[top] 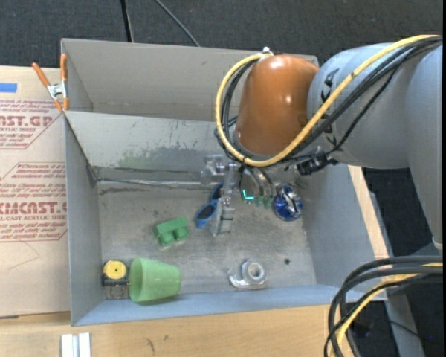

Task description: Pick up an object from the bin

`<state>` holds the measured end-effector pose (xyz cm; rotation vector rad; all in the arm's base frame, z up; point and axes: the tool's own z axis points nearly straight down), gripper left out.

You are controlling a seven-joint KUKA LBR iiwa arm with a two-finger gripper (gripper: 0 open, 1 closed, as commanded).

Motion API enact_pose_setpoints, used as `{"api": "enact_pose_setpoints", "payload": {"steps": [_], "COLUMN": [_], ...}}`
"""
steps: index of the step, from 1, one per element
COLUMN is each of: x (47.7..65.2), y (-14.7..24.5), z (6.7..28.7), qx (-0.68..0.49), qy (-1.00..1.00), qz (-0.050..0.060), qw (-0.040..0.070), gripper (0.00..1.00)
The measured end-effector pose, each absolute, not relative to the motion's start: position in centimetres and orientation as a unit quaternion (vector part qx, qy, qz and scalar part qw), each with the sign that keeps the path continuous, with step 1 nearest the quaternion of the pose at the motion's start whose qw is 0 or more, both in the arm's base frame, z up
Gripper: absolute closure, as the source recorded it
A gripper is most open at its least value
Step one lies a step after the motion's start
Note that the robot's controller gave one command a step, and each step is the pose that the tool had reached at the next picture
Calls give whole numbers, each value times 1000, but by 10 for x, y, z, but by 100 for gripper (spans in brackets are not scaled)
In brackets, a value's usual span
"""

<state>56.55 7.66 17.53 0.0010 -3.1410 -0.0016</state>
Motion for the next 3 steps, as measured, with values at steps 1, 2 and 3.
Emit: {"api": "enact_pose_setpoints", "payload": {"steps": [1,2,3], "x": [564,564,564], "y": [134,135,135], "z": [66,66,66], "qx": [115,115,114], "qy": [-993,-993,-993], "qz": [-1,-1,-1], "qw": [2,0,-1], "gripper": [0,0,0]}}
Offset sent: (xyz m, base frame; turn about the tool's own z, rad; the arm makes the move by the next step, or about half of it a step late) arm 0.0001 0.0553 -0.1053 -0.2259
